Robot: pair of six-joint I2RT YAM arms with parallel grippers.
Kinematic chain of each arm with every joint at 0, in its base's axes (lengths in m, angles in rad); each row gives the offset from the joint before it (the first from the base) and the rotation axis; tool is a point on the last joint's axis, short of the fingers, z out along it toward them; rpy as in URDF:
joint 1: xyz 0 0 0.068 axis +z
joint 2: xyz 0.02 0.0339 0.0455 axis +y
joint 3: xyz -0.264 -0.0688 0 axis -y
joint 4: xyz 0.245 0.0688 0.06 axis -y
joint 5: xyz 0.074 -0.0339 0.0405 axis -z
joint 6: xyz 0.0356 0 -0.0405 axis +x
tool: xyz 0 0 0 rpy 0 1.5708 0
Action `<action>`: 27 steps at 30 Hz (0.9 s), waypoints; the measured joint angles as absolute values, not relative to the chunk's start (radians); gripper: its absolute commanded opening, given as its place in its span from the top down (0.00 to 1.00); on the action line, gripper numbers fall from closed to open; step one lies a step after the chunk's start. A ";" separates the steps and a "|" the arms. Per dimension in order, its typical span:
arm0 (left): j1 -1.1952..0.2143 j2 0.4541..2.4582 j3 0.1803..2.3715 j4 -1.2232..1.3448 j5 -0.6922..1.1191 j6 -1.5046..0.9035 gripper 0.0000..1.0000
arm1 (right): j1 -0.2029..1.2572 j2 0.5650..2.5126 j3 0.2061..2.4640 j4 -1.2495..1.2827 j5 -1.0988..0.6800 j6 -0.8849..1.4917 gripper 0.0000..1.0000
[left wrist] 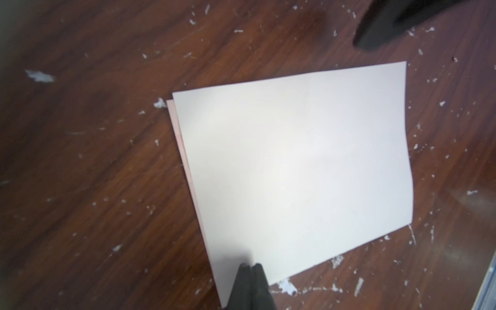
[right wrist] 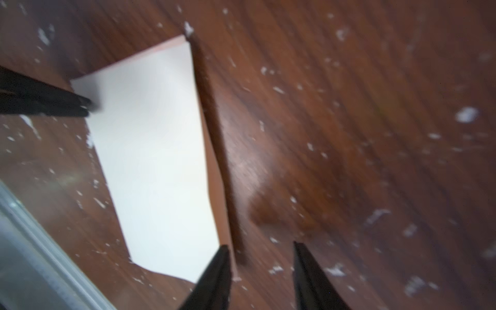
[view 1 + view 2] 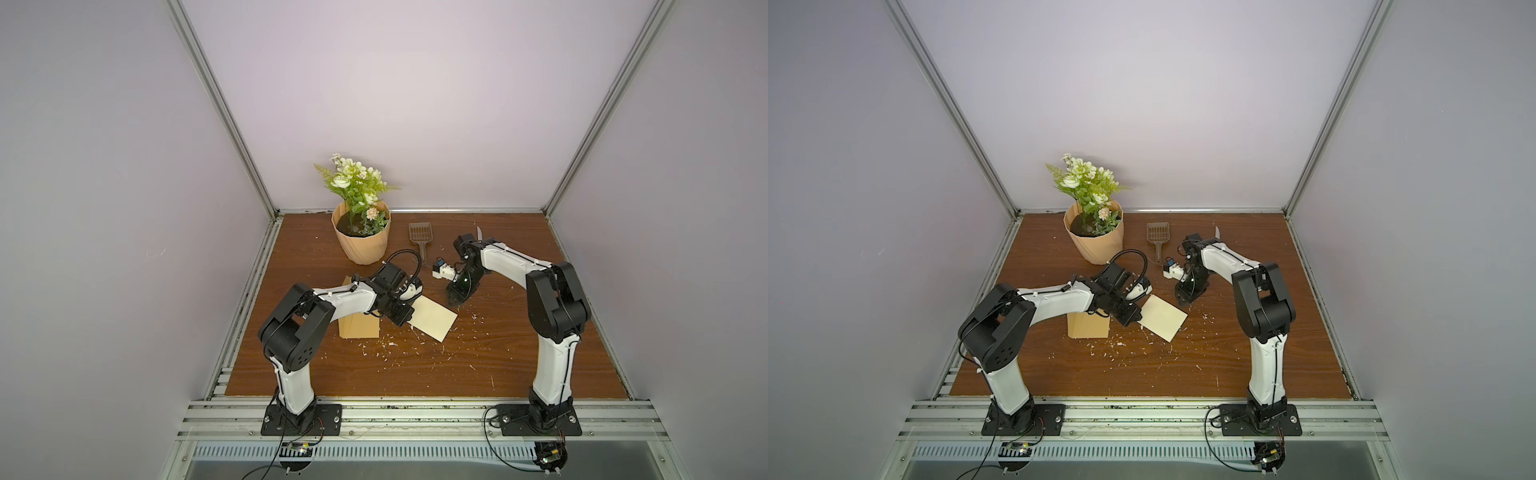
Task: Fold the letter paper in half and place it into the envelope
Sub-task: Fold the letter paper at the center of the board.
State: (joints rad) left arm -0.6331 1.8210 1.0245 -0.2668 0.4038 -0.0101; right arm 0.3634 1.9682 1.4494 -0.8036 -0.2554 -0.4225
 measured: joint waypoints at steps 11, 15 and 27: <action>-0.649 1.826 1.038 -0.271 0.388 -0.107 1.00 | 0.327 1.359 1.156 -0.362 -0.195 0.311 1.00; -0.668 1.818 1.035 -0.269 0.344 -0.158 1.00 | 0.386 1.338 0.912 -0.172 -0.302 0.613 1.00; -0.693 1.803 1.019 -0.262 0.287 -0.270 1.00 | 0.631 1.461 0.766 0.031 -0.376 0.964 1.00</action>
State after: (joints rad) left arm -0.6933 1.8027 1.0191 -0.2615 0.2874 -0.2699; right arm 0.6312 1.4612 0.7658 0.0307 -0.3759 0.9638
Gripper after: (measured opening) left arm 0.043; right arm 0.045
